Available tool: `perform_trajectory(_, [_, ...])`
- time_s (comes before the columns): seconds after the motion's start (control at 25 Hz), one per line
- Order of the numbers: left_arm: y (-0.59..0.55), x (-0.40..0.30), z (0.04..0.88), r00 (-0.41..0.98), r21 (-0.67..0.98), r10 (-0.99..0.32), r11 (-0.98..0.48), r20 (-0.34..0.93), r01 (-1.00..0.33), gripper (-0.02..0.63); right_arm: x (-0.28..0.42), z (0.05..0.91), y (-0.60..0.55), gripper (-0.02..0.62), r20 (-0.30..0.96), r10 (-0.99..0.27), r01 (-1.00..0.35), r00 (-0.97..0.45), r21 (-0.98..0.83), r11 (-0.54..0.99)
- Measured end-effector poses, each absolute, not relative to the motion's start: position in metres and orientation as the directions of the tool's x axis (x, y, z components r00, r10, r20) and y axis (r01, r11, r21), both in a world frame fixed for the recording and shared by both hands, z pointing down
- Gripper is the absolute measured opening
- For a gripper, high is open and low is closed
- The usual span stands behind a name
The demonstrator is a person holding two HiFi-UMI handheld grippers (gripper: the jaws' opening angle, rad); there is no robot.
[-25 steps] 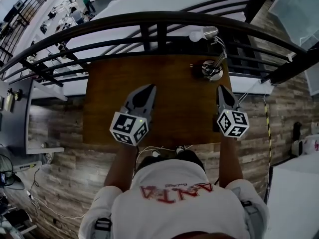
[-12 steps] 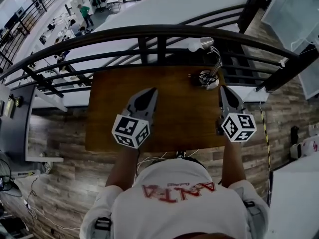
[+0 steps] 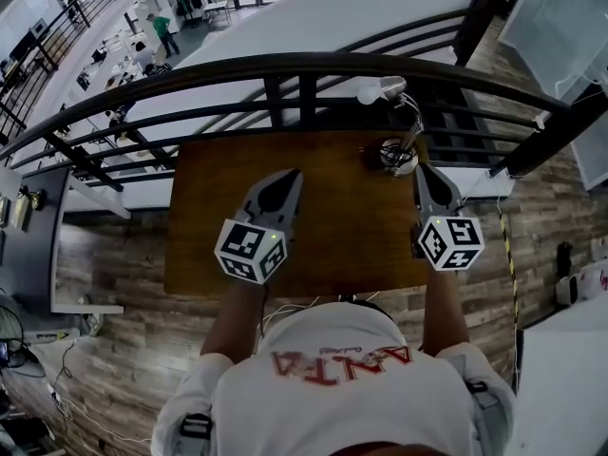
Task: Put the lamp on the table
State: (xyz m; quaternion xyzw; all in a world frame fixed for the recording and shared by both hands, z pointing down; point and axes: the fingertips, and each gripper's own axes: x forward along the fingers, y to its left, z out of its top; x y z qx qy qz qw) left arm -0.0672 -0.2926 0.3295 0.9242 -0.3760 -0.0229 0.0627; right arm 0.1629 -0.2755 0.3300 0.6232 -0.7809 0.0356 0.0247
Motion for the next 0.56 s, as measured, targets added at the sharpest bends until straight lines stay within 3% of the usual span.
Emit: perform_trajectory(0.56, [-0.296, -0.058, 0.338, 0.726, 0.111, -0.686, -0.719, 0.047, -0.686, 0.009, 0.165, 0.348, -0.28, 0.003, 0.119, -0.963, -0.97, -0.24, -0.059, 0.234])
